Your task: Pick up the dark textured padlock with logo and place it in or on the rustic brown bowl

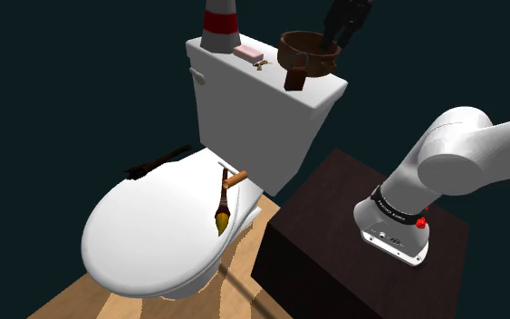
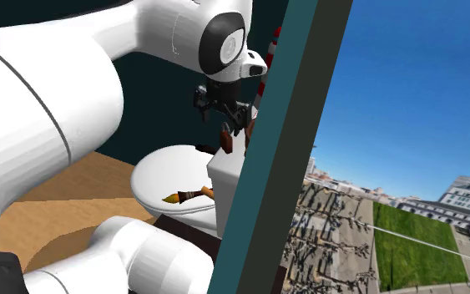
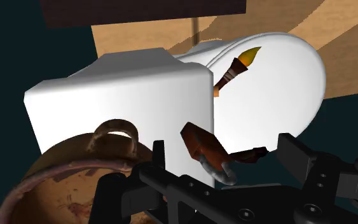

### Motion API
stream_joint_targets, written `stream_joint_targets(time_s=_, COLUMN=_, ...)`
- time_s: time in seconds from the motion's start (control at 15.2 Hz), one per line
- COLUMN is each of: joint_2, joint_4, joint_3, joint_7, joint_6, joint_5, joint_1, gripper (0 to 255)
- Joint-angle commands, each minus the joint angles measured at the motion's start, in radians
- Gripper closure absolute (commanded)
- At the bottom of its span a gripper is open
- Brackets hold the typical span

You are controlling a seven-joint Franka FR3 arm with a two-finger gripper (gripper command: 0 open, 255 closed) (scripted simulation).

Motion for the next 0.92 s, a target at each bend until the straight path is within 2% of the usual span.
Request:
stream_joint_targets(time_s=0.0, joint_2=0.0, joint_4=0.0, joint_3=0.0, joint_7=0.0, joint_6=0.0, joint_5=0.0, joint_1=0.0, gripper=0)
stream_joint_targets(time_s=0.4, joint_2=0.269, joint_4=0.136, joint_3=0.194, joint_7=0.353, joint_6=0.07, joint_5=-0.062, joint_1=-0.09, gripper=0)
stream_joint_targets(time_s=0.86, joint_2=0.275, joint_4=0.047, joint_3=0.197, joint_7=0.353, joint_6=0.165, joint_5=-0.06, joint_1=-0.089, gripper=0)
